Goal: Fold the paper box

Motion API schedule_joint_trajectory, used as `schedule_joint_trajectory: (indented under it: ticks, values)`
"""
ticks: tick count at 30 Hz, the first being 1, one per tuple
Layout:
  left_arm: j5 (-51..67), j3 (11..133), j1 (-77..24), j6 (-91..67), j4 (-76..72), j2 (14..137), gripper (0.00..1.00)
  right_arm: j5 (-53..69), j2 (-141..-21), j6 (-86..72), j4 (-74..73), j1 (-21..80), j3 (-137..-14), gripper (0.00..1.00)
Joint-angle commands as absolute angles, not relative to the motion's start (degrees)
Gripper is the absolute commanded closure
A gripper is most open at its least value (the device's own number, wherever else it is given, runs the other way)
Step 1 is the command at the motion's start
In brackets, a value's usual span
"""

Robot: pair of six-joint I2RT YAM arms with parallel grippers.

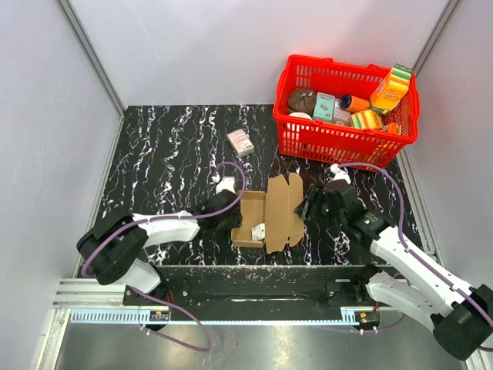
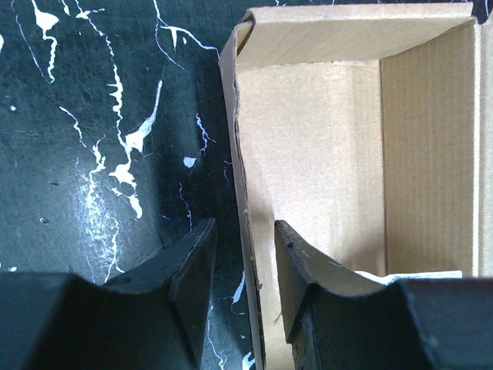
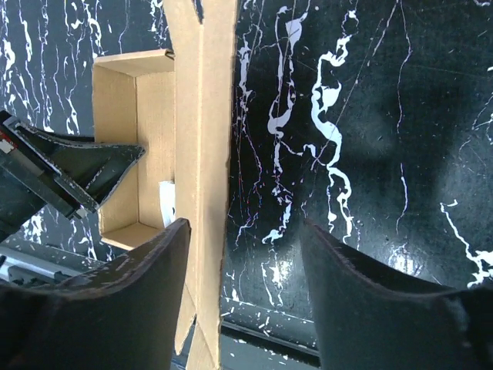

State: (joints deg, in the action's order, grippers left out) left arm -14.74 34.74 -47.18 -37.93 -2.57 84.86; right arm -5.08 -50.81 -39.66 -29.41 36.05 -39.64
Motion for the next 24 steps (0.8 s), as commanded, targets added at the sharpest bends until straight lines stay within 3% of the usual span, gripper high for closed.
schedule_joint_trajectory:
  ticks: [1,7,24]
  values:
    - [-14.33,36.12,-46.93,-37.53,-1.85,83.67,0.59,2.81,-50.45,-39.29,-21.27,32.26,-37.36,0.39]
    - [-14.33,36.30,-46.93,-37.53,-2.02,83.76,0.59,6.49,-52.29,-37.88,-16.97,32.08,-36.83,0.48]
    - [-13.88,38.84,-47.02,-36.65,-1.15,83.94,0.57,7.74,-55.02,-34.46,-15.55,32.08,-37.35,0.86]
